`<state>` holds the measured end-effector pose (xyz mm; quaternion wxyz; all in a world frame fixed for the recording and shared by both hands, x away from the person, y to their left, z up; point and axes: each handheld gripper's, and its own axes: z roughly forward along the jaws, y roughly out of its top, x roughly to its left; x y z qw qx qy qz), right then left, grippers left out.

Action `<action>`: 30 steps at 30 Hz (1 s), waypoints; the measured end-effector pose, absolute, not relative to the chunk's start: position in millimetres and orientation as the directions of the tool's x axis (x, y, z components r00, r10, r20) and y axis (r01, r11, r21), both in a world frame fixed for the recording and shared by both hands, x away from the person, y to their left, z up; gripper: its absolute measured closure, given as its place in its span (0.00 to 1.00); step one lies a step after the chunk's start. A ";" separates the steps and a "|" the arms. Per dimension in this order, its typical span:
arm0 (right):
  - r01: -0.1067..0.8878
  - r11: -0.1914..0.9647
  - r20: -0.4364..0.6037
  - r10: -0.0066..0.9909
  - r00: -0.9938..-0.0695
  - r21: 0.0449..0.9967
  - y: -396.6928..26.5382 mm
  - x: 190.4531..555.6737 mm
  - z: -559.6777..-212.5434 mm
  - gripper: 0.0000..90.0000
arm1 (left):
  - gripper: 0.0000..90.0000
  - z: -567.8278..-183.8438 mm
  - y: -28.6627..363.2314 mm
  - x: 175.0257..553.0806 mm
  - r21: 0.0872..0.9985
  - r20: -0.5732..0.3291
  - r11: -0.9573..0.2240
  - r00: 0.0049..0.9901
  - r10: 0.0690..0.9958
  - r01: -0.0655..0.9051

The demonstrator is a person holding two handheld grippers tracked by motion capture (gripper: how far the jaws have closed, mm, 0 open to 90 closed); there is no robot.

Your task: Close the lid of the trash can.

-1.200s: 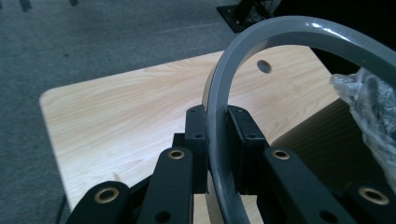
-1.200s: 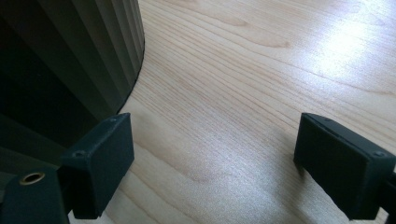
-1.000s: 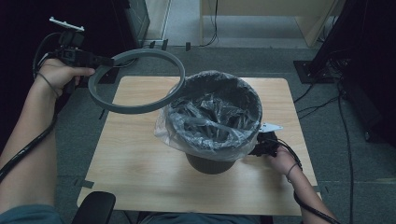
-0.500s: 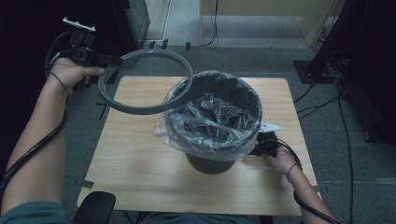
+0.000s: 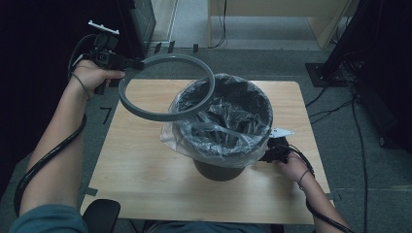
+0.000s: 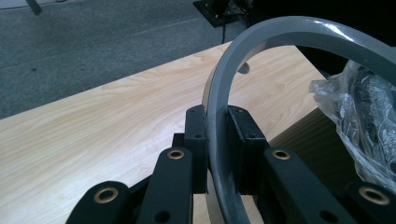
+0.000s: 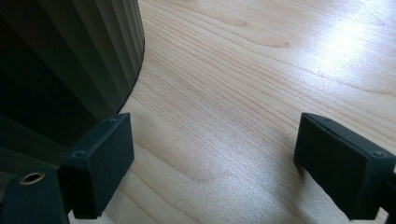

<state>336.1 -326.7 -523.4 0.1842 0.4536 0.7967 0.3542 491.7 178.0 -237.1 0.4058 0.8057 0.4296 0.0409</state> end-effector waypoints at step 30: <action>0.592 0.335 0.028 0.855 -0.518 0.733 -326.4 336.0 -523.5 0.13 | 0.87 -234.7 113.8 497.5 0.700 -0.280 -0.376 0.718 0.637 0.607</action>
